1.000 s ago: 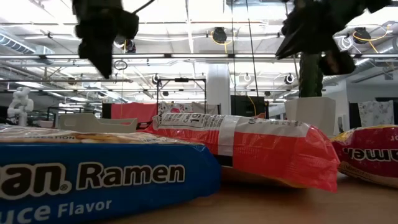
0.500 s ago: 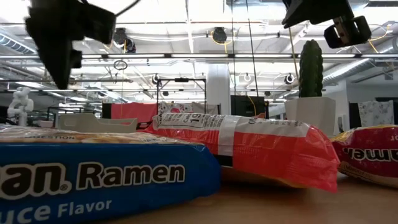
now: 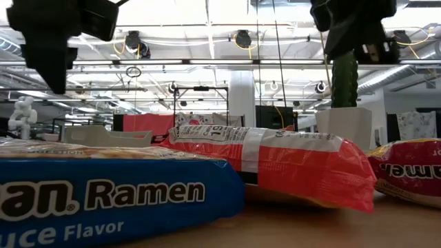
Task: Sort Maruchan noodles
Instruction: Put the top blue noodle pack into the gray bin
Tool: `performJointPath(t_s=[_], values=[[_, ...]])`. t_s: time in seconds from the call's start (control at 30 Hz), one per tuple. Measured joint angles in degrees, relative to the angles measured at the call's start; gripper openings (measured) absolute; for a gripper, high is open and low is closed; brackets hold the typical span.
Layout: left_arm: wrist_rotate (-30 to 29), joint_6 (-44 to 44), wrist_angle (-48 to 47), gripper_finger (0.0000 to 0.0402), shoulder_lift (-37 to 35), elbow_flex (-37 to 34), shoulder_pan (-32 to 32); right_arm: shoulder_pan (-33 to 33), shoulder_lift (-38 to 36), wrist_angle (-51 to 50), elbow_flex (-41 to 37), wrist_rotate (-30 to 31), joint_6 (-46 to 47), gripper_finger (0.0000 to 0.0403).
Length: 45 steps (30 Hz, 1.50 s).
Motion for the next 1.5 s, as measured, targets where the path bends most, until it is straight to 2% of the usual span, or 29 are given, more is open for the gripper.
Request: performJointPath(t_s=[0.17, 0.33, 0.5, 0.73, 0.93, 1.13, 1.43, 1.5], values=[[-2.80, -1.26, -0.04, 0.0125, 0.39, 0.00, 2.63, -3.77, 0.76, -0.96, -0.42, -1.90, -8.07, 0.0089], [-5.19, -1.80, -0.04, 0.0125, 0.35, 0.00, 4.97, -5.80, 0.71, 0.56, -4.07, -4.26, -16.50, 0.0156], [-7.95, -2.49, 0.06, 0.0125, 0.35, 0.02, 5.86, -5.81, 0.72, 3.66, -8.02, -5.65, -20.82, 0.0191], [-5.12, -2.31, 7.54, 0.0125, 0.35, 0.02, 3.82, -4.01, 0.75, 12.19, -12.10, -5.93, -21.59, 0.0202], [-4.31, -2.39, 16.03, 0.0125, 0.33, 0.07, 1.77, -1.11, 4.55, 20.30, -14.32, -3.32, -24.66, 0.0203], [-4.29, -0.65, 15.62, 0.0124, 0.33, 0.07, 1.75, 1.95, 10.85, 23.04, -14.25, 0.08, -22.90, 0.0203], [-4.20, 2.35, 13.92, 0.0124, 0.33, 0.07, 1.76, 3.11, 16.57, 24.23, -14.26, 0.12, -19.82, 0.0203], [-4.18, 3.62, 13.69, 0.0124, 0.33, 0.07, 1.78, 3.06, 18.06, 27.33, -14.27, 0.11, -19.77, 0.0203]])
